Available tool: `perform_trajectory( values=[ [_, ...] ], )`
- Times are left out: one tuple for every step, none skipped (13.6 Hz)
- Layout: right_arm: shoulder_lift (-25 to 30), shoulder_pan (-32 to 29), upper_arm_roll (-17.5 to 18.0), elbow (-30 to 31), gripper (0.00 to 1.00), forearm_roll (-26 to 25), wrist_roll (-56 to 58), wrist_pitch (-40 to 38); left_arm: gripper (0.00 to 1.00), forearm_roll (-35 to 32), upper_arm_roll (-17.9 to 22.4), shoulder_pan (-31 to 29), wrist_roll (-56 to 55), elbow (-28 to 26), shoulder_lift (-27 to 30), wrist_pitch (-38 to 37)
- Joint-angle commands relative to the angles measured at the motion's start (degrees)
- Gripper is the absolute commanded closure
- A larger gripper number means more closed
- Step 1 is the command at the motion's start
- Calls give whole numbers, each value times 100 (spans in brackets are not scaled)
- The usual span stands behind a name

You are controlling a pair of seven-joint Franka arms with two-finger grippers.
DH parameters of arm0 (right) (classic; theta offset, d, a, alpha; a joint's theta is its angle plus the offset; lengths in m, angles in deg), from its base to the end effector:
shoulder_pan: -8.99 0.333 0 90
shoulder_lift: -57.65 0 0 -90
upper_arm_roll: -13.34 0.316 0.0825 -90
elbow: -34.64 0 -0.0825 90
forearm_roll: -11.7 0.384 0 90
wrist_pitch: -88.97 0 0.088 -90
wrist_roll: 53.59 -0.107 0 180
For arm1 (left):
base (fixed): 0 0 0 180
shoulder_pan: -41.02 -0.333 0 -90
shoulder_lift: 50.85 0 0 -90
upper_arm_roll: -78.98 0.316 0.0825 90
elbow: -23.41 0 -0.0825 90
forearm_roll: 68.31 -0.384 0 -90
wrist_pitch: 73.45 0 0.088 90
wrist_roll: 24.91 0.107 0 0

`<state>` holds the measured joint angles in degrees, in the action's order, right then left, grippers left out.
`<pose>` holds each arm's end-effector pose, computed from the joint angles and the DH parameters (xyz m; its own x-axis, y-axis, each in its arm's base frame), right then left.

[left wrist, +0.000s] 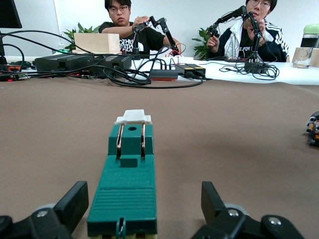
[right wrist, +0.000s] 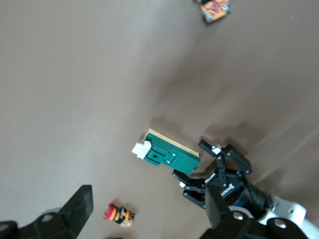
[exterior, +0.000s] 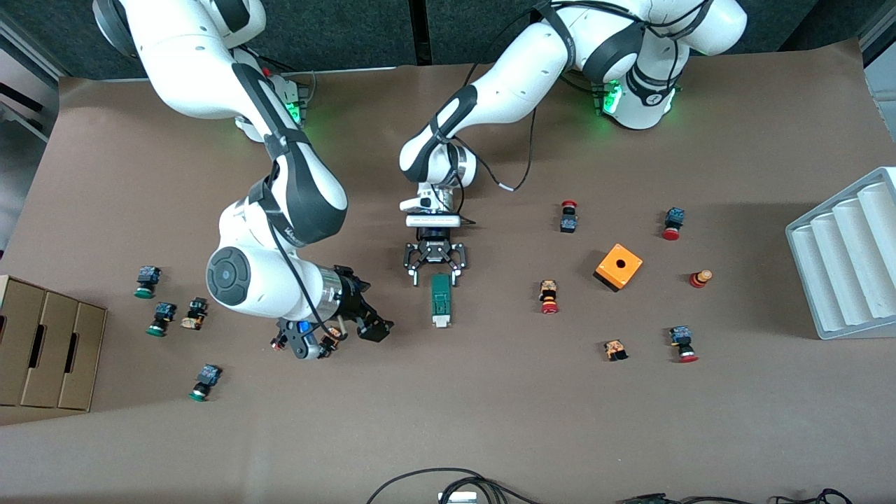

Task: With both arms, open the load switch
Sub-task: 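Reach the right gripper toward the white lever while the left gripper holds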

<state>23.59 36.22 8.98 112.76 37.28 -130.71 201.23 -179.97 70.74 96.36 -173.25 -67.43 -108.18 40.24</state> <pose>0.6499 0.3173 0.3788 0.4296 -0.8292 -0.3577 -0.8962 -0.4399 -0.0565 0.3582 -0.5659 0.0567 0.2627 0.0302 0.9644 -0.0084 -0.9994 0.0336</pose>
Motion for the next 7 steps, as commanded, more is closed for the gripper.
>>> perform_trajectory(
  values=[
    [-215,54,-47,-340,0,87,-889,6,0,-110,15,21,-90,145,-94,-84],
    [-328,62,-38,-471,0,96,-1162,-3,1,-110,15,21,-98,128,-85,-92],
    [-547,245,-90,-681,0,96,-1487,-12,1,-110,15,21,-98,119,-85,-93],
    [-897,465,-299,-997,0,104,-2012,-38,1,-101,15,21,-98,119,-85,-93],
    [-1136,684,-519,-1296,0,122,-2452,-47,1,-93,15,21,-98,110,-85,-93],
    [-1269,834,-617,-1368,0,139,-2535,-38,1,-84,6,21,-98,101,-85,-145],
    [-1331,940,-661,-1378,0,148,-2571,-38,1,-58,-2,21,-98,101,-94,-215]
  ],
)
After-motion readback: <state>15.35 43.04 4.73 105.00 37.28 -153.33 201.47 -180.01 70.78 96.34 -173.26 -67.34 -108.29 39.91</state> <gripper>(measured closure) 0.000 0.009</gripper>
